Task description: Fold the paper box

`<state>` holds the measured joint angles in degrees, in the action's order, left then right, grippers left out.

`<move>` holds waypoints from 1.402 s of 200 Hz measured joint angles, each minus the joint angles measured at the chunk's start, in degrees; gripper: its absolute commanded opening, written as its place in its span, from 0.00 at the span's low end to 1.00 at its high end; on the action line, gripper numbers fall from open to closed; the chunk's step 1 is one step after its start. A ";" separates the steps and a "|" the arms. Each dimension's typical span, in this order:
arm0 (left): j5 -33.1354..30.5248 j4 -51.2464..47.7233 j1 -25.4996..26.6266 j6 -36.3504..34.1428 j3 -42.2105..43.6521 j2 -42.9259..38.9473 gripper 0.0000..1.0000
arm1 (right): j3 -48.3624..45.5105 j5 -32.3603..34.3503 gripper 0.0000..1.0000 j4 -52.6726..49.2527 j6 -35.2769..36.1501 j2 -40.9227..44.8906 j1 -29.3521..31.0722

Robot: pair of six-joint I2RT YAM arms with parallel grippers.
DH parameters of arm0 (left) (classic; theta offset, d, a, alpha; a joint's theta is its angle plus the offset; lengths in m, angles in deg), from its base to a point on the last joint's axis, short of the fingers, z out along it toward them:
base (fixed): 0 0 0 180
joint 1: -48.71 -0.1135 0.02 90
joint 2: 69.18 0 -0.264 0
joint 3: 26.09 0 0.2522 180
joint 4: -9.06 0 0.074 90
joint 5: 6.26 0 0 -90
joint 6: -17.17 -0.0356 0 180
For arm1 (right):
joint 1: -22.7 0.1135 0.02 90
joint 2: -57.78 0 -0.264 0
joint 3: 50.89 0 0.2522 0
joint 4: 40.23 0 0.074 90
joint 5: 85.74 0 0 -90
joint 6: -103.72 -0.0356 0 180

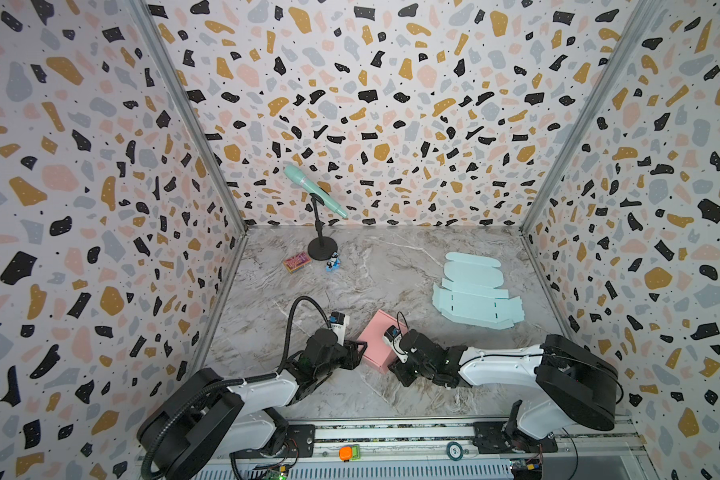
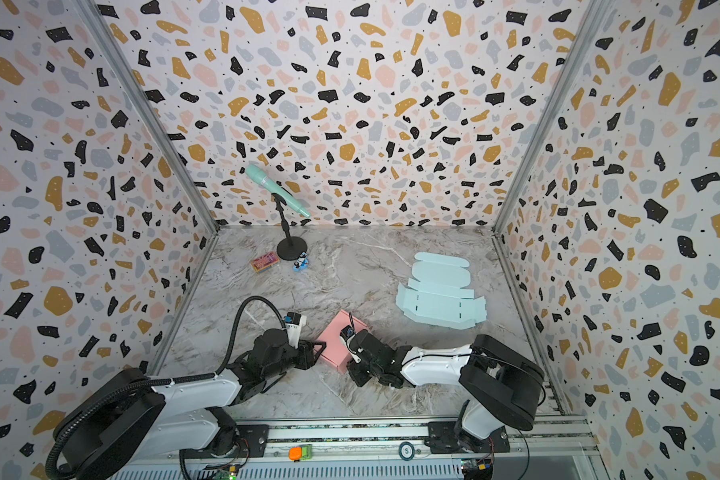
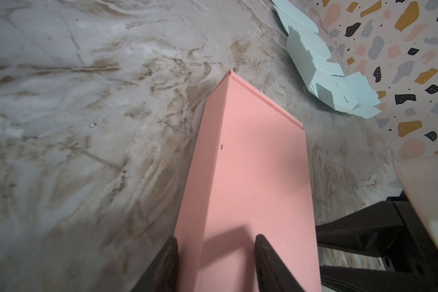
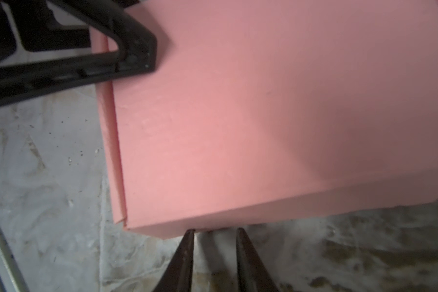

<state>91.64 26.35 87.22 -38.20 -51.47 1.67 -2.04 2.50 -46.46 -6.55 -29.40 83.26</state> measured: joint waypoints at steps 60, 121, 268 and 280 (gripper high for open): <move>-0.94 0.17 0.61 1.05 0.00 0.00 0.46 | 0.90 0.04 0.31 0.15 -0.04 -1.11 0.44; -1.84 1.25 0.96 2.03 1.44 -0.96 0.44 | 2.80 0.17 0.32 0.20 -0.22 -3.41 1.97; -5.55 0.00 1.55 4.81 5.31 -6.82 0.48 | 3.48 0.70 0.34 0.83 -0.17 -4.26 3.54; -5.62 -1.20 1.73 5.18 5.31 -7.76 0.50 | 2.97 0.72 0.34 1.11 -0.20 -3.85 3.26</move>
<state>86.03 25.15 88.94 -33.02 -46.16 -6.09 0.93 3.22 -45.34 -6.75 -33.24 86.51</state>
